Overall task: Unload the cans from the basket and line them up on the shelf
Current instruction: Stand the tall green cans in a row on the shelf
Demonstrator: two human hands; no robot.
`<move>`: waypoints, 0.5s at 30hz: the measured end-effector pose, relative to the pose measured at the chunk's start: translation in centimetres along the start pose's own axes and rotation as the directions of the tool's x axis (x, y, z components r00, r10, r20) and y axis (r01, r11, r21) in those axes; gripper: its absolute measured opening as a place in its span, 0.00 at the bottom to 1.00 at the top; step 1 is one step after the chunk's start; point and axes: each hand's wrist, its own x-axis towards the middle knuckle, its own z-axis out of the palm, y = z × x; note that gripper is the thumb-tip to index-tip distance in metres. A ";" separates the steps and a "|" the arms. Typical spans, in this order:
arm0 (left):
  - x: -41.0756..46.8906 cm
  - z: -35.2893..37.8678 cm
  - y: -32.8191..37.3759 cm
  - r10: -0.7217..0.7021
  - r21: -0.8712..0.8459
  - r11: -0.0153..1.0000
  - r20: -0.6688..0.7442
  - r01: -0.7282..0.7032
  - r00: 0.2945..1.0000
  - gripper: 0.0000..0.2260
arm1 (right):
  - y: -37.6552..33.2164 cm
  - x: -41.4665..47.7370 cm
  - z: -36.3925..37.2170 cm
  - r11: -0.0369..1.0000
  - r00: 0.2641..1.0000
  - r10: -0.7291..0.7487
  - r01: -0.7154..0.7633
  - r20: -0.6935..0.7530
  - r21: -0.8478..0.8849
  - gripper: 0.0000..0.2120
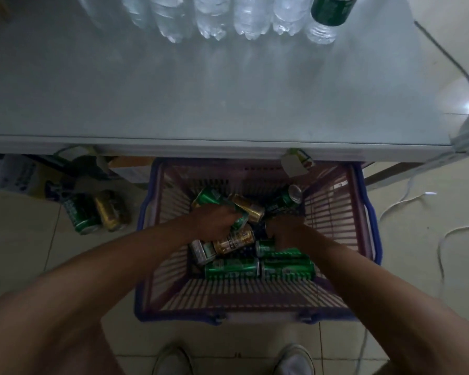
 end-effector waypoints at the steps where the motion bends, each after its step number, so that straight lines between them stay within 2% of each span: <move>1: 0.6 0.4 -0.4 0.071 0.054 0.996 -0.054 -0.069 0.996 0.22 | -0.4 0.9 0.3 1.000 0.999 0.005 -0.005 -0.039 0.001 0.13; 3: 1.4 1.3 -1.0 0.137 0.199 0.973 -0.078 -0.119 0.988 0.33 | -1.2 1.6 0.8 0.999 0.996 -0.041 0.038 -0.085 -0.033 0.18; 5: 1.8 2.0 -1.3 0.117 0.313 0.945 -0.063 -0.092 0.991 0.39 | -1.7 1.6 1.5 0.990 0.977 -0.096 0.075 -0.192 -0.118 0.15; 7: 2.1 2.4 -1.2 0.115 0.375 0.924 -0.088 -0.074 0.989 0.36 | -2.0 1.6 2.4 0.979 0.969 -0.101 0.057 -0.226 -0.194 0.07; 8: 2.3 2.6 -1.1 0.111 0.402 0.914 -0.105 -0.060 0.988 0.34 | -2.3 1.8 2.7 0.974 0.965 -0.093 0.037 -0.245 -0.222 0.06; 12: 2.7 3.2 -0.2 0.051 0.444 0.896 -0.121 0.008 0.991 0.31 | -4.2 1.3 2.7 0.963 0.980 -0.028 -0.026 -0.196 -0.268 0.16; 15: 2.2 2.4 0.6 0.020 0.376 0.926 -0.106 0.021 0.994 0.31 | -5.1 0.6 2.7 0.960 0.978 -0.001 -0.058 -0.211 -0.272 0.19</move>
